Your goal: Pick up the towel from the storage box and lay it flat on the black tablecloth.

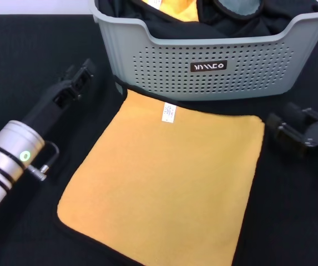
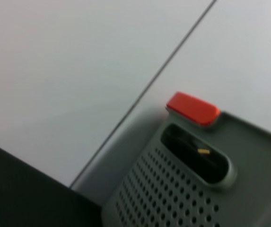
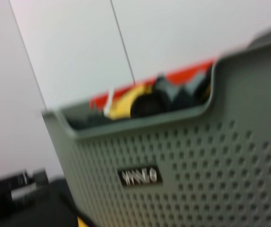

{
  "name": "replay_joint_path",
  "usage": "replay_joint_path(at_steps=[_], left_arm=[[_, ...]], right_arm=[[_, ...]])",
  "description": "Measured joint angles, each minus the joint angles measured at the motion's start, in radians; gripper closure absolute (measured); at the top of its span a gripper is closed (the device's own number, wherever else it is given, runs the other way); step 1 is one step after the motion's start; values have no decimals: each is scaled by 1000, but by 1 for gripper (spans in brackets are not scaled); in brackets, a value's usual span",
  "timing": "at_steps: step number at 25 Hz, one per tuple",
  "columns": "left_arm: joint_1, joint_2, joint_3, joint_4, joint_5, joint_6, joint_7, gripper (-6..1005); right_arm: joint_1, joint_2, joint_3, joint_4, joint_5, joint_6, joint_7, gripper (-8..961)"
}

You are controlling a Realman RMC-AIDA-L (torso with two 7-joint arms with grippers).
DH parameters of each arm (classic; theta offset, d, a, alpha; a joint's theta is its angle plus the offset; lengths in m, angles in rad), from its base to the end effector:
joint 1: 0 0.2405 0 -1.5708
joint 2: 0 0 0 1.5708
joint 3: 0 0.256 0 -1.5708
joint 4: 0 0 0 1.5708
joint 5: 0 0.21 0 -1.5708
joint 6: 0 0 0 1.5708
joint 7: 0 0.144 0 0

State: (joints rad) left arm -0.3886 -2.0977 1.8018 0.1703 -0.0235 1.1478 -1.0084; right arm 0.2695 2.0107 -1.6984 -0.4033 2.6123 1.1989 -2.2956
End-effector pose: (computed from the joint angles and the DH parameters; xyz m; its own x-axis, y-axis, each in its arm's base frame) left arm -0.3171 0.3146 -0.0424 0.1527 0.2676 0.9514 0.9555 -0.2857 -0.0730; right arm 0.3025 0.2902 -0.0368 0.5940 -0.2103 -0.7765 -0.6745 -0.6562 -0.3383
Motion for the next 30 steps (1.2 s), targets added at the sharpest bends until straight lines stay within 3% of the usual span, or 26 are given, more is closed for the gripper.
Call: replay_joint_path(at_steps=[2,6,10,12,19,24,30], left_arm=[[18,2,-1,1,-11,32,3,640],[56,12,-1,-5,-15,141,12,447],[76,34,11,-5,29,305,43,266],[75,55,15,-1,105,404,75,177],[-15,148,17,14,556,691,191,167],[-78,147,5,38,778,717,200,167],[-95,135,2,36,799,696,180,166]], right_arm=[[-28,-5,39,2,-1,101,-13,525],[-85,-18,108,8,-10,347,-79,341],[-89,-47,124,3,-28,492,-100,190],[-56,-67,124,-13,-86,508,-59,150],[155,-138,129,-85,-415,526,169,136],[234,-131,133,-147,-557,537,249,140],[219,-105,165,-228,-650,532,268,141]])
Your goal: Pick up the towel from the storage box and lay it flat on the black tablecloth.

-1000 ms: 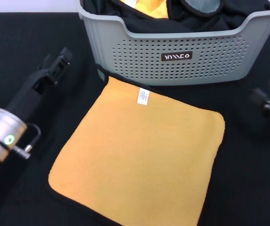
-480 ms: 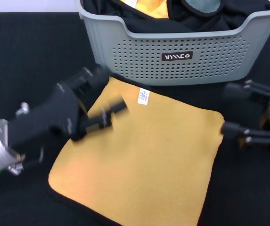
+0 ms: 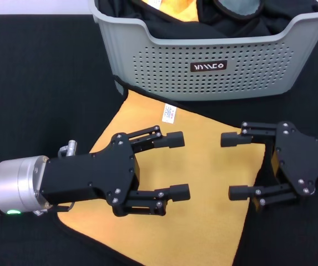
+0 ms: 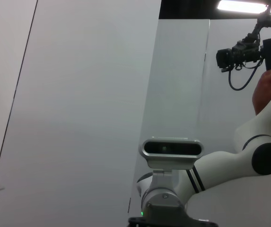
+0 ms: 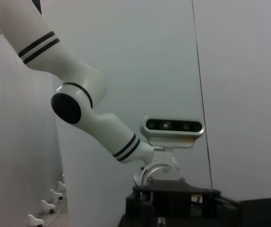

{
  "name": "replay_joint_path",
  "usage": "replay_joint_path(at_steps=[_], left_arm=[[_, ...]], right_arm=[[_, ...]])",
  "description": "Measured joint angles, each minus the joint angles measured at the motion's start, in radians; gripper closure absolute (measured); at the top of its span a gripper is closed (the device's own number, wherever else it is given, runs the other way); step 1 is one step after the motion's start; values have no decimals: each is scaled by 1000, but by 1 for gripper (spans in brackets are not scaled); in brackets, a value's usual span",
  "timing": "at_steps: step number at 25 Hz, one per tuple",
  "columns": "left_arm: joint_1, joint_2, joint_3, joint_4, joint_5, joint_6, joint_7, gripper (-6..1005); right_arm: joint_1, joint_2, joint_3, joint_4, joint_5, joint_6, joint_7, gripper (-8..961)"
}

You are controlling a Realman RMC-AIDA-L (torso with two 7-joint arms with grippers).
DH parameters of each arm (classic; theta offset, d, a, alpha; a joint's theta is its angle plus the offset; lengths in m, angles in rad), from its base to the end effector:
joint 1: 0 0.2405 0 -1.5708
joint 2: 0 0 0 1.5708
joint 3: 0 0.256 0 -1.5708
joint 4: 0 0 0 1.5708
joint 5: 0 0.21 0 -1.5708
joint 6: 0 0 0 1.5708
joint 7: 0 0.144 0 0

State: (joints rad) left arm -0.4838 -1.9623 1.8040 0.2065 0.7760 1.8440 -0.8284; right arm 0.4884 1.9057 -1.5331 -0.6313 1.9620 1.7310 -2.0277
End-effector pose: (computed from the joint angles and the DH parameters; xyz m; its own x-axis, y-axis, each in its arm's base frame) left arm -0.2384 0.2450 -0.0289 0.5711 0.1390 0.8090 0.1441 -0.9872 0.0679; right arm 0.2017 0.2872 -0.0013 0.7421 -0.0308 -0.6695 0.0305 -0.9964 0.0796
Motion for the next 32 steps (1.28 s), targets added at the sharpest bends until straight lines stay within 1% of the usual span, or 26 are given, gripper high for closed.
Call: replay_joint_path(at_steps=[5,7,14,21,27,32], left_arm=[[-1,5,6,6,9,3,-19,166],[-6,5,6,6,17,5,-25,166],[-20,0,5,7,37,4,-27,167],[-28,-3,5,8,51,4,-32,168],[-38,-8,7,8,79,2,-39,169],[-49,-9,2,8,102,1,-39,170]], right_arm=[[-6,26,74,0,-74,0,0,142],[-6,32,84,0,-86,0,0,142],[4,40,87,-1,-122,-2,2,143],[9,42,88,-3,-127,-8,2,143],[15,53,88,-4,-137,-13,5,143],[16,64,90,-4,-161,-24,5,143]])
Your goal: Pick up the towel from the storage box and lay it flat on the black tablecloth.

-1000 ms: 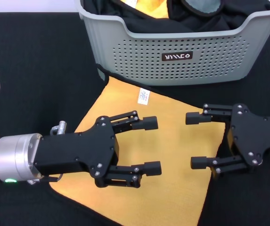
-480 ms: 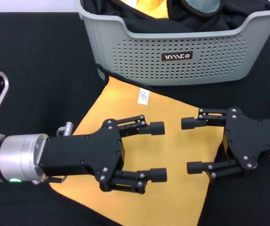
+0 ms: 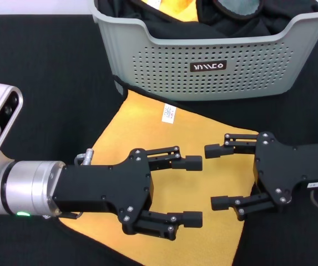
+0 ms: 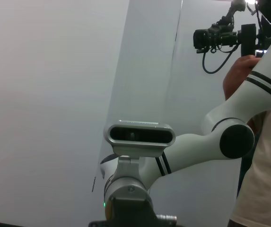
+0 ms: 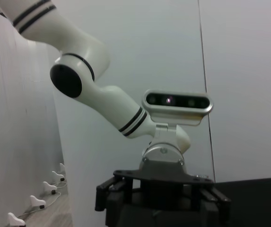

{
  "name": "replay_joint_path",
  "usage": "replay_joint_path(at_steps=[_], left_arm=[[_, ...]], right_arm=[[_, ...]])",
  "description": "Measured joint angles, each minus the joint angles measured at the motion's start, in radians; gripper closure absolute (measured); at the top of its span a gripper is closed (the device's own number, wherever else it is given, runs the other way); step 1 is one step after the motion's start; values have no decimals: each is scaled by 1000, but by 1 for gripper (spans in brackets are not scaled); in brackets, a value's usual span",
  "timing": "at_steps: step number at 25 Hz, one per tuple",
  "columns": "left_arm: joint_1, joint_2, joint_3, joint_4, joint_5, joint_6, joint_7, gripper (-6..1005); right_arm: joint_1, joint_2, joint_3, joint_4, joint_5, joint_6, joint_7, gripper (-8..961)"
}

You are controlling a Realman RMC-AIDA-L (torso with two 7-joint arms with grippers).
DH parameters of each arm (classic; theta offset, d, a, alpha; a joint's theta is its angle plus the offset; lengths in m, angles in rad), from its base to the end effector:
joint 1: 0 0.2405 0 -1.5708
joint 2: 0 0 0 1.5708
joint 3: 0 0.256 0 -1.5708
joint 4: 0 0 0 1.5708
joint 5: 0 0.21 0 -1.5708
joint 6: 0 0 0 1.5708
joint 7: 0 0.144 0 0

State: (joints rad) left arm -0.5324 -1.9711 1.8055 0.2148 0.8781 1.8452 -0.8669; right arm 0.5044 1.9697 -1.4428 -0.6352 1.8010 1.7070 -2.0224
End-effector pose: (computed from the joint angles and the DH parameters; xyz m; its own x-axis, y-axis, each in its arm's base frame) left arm -0.2282 0.2444 -0.0389 0.6228 0.1745 0.7627 0.0740 -0.9836 0.1646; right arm 0.1985 0.2875 -0.0216 0.7795 -0.0272 -0.6258 0.0350 -0.9956 0.0870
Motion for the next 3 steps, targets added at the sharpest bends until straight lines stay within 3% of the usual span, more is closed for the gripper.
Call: replay_joint_path(at_steps=[3], left_arm=[[-4,0,-1,0,0,0,0,170]], right_arm=[[2,6,2,0,-6,-14,0,143]])
